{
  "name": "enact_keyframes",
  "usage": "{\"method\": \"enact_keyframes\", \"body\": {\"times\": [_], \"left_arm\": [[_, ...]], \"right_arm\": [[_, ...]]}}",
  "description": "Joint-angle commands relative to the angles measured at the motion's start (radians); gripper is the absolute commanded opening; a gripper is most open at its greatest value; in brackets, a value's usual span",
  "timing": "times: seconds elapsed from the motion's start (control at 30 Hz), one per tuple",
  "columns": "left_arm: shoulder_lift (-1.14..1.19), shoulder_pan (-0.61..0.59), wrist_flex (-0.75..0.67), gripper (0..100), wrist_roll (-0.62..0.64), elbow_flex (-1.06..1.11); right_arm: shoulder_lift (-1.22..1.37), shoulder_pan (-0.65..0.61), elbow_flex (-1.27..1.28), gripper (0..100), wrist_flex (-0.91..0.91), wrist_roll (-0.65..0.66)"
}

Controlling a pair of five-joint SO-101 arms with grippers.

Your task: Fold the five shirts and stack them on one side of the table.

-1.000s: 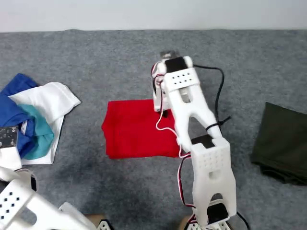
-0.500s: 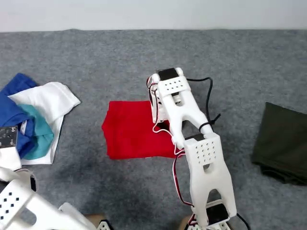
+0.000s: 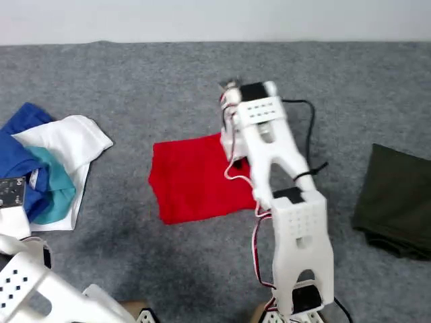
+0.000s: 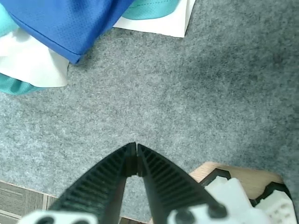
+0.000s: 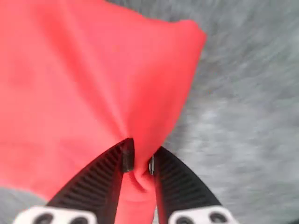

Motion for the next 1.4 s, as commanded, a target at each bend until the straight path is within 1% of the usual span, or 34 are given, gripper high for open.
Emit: {"method": "enact_keyframes", "body": {"times": [0.0, 0.1, 0.2, 0.37, 0.43, 0.47, 0.73, 0.87, 0.9, 1.0, 1.1, 1.23, 1.3, 1.37], "left_arm": [[-0.012, 0.005, -0.023, 1, -0.003, -0.007], [-0.012, 0.003, -0.021, 1, -0.003, -0.007], [-0.012, 0.003, -0.021, 1, -0.003, -0.005], [-0.012, -0.002, -0.020, 1, -0.003, -0.005], [-0.012, -0.002, -0.020, 1, -0.003, -0.005], [-0.012, -0.002, -0.020, 1, -0.003, -0.005], [-0.012, 0.000, -0.020, 1, -0.003, -0.004], [-0.012, 0.000, -0.020, 1, -0.003, -0.004], [-0.012, 0.000, -0.020, 1, -0.003, -0.004], [-0.012, 0.000, -0.020, 1, -0.003, -0.004], [-0.012, 0.003, -0.020, 1, -0.003, -0.004], [-0.012, 0.005, -0.023, 1, -0.003, 0.007], [-0.012, 0.005, -0.025, 1, -0.003, 0.013], [-0.012, 0.005, -0.025, 1, -0.003, 0.013]], "right_arm": [[-0.148, 0.076, -0.031, 0.9, 0.031, 0.384], [-0.153, 0.127, -0.032, 0.9, 0.030, 0.678], [-0.142, 0.157, -0.032, 0.9, 0.004, 0.899], [-0.120, 0.166, -0.032, 0.9, -0.136, 1.125], [-0.120, 0.159, -0.032, 0.9, -0.194, 1.177], [-0.120, 0.148, -0.032, 0.9, -0.226, 1.181], [-0.082, 0.082, -0.028, 0.9, -0.348, 1.181], [-0.054, 0.085, -0.032, 1.3, -0.397, 1.172], [-0.054, 0.091, -0.032, 2.1, -0.397, 1.149], [-0.058, 0.102, -0.034, 10.9, -0.397, 1.030], [-0.084, 0.110, -0.034, 17.4, -0.412, 0.862], [-0.116, 0.110, -0.034, 19.2, -0.450, 0.677], [-0.128, 0.110, -0.034, 19.2, -0.446, 0.591], [-0.143, 0.110, -0.034, 19.3, -0.421, 0.477]]}}
